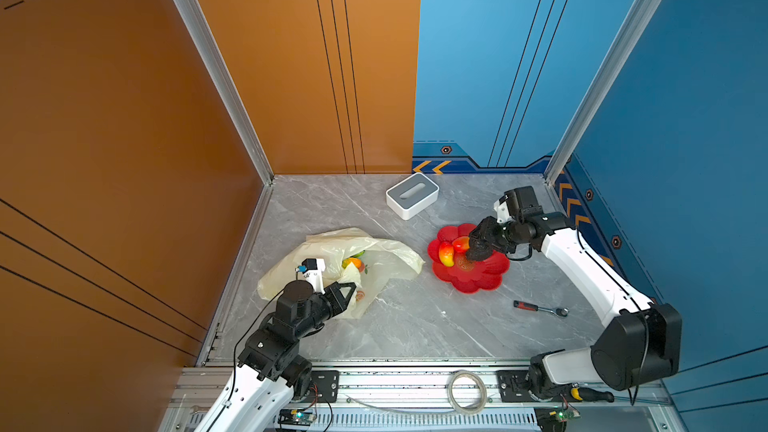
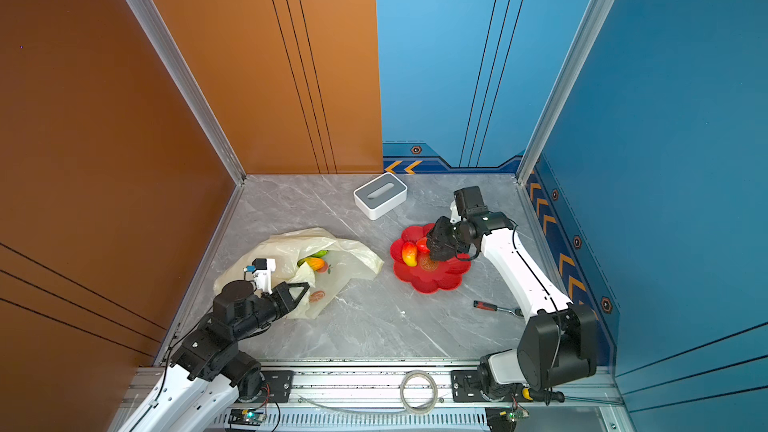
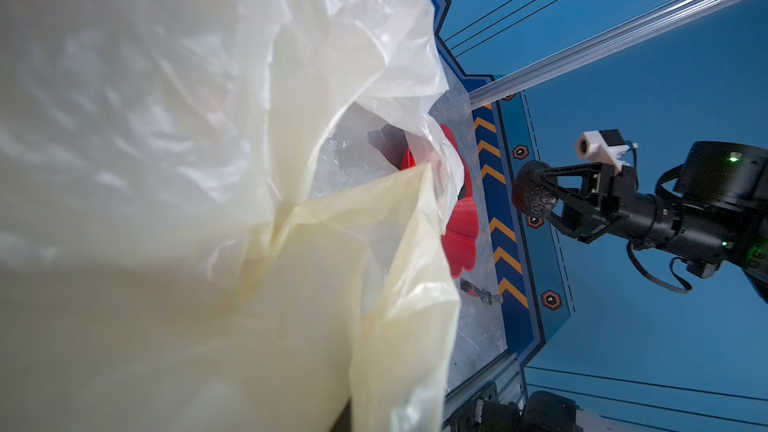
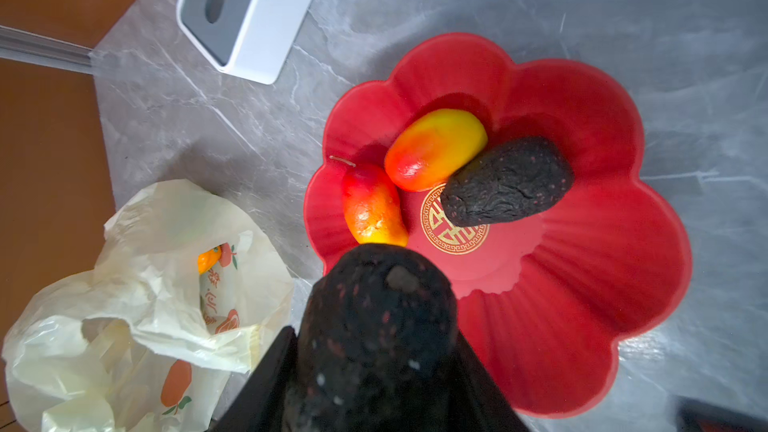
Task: Place the fruits into the plastic bag
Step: 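Lift the dark avocado with the right gripper out of the bowl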
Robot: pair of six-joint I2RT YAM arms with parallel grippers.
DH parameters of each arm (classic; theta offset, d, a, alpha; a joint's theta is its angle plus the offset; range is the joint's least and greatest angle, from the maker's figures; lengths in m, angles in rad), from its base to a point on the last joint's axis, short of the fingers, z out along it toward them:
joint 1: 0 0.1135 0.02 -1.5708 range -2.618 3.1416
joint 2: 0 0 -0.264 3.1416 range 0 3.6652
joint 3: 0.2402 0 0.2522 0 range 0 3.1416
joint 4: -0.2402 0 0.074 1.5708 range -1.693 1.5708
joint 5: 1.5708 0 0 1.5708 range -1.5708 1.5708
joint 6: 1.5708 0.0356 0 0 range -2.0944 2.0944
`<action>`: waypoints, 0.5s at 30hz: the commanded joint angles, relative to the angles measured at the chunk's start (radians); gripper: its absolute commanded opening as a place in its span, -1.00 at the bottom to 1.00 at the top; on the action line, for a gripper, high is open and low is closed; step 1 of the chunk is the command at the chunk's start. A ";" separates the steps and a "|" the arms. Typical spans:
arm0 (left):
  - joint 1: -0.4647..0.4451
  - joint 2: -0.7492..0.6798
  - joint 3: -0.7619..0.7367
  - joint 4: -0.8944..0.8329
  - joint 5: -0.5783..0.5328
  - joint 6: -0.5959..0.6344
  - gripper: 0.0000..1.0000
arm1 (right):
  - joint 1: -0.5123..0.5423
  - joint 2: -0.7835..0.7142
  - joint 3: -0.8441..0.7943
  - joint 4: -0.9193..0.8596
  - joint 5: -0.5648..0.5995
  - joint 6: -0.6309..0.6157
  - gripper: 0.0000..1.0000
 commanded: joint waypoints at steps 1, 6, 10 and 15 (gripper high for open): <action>0.009 0.003 0.014 0.023 0.017 0.004 -1.00 | -0.002 -0.060 0.055 -0.020 -0.023 -0.029 -0.20; 0.009 0.002 0.009 0.029 0.020 -0.002 -1.00 | 0.018 -0.144 0.058 0.081 -0.064 -0.010 -0.22; 0.009 -0.004 0.007 0.029 0.023 -0.005 -1.00 | 0.042 -0.211 0.053 0.171 -0.074 -0.013 -0.26; 0.009 -0.004 0.002 0.030 0.024 -0.007 -1.00 | 0.074 -0.272 0.056 0.273 -0.087 -0.013 -0.26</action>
